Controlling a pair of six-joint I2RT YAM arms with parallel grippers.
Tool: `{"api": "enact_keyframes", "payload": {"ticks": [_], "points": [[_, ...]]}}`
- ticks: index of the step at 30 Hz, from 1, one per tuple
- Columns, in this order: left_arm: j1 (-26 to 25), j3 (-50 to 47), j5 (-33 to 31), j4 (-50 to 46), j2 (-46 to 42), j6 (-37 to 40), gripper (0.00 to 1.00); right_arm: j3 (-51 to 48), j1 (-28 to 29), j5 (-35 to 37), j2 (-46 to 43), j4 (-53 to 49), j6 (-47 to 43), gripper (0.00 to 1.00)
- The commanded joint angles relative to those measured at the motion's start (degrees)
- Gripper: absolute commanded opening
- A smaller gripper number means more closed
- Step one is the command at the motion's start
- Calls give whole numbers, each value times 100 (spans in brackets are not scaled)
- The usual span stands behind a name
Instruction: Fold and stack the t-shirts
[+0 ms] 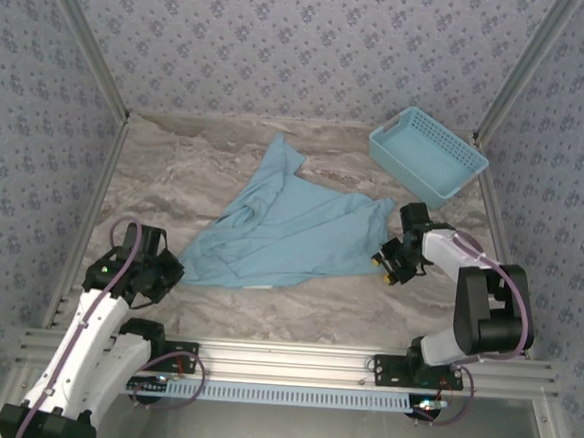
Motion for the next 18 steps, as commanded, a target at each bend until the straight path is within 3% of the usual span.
{"api": "enact_keyframes", "payload": {"ticks": [1,3,4,10,14,18], "points": [[-31,-94,90,149,3,-15,0,-9,16,48,226,306,126,26],[-31,-105,126,214,-12,-7,0,60,20,129,220,393,118,4],[-31,-93,149,266,2,-7,0,175,28,264,115,396,92,0],[15,295,207,988,348,-146,0,1457,32,648,-424,-284,-398,0],[292,1132,446,1810,1353,-238,0,2451,-108,550,-281,-307,-562,0],[500,2685,594,2227,2672,104,0,3608,-315,279,61,87,-554,0]]}}
